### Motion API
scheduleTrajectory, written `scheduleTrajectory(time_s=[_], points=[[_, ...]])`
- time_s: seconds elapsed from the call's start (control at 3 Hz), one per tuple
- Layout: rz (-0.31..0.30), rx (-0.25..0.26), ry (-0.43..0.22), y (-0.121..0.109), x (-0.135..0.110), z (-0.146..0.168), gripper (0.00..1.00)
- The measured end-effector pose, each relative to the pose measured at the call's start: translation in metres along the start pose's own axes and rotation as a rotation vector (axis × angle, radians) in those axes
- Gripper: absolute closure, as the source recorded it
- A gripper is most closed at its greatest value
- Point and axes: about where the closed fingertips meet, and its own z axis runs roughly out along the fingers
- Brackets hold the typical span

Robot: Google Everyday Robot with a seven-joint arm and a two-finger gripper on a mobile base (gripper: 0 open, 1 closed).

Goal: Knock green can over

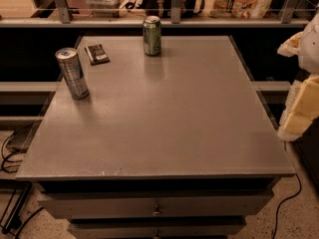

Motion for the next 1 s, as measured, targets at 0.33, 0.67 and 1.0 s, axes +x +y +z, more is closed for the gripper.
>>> scheduleTrajectory(time_s=[0.33, 0.67, 1.0], points=[[0.0, 0.0, 0.0, 0.0, 0.0, 0.0, 0.0], [0.037, 0.007, -0.044, -0.002, 0.003, 0.005, 0.0], [0.092, 0.026, -0.149, -0.019, -0.001, 0.017, 0.0]])
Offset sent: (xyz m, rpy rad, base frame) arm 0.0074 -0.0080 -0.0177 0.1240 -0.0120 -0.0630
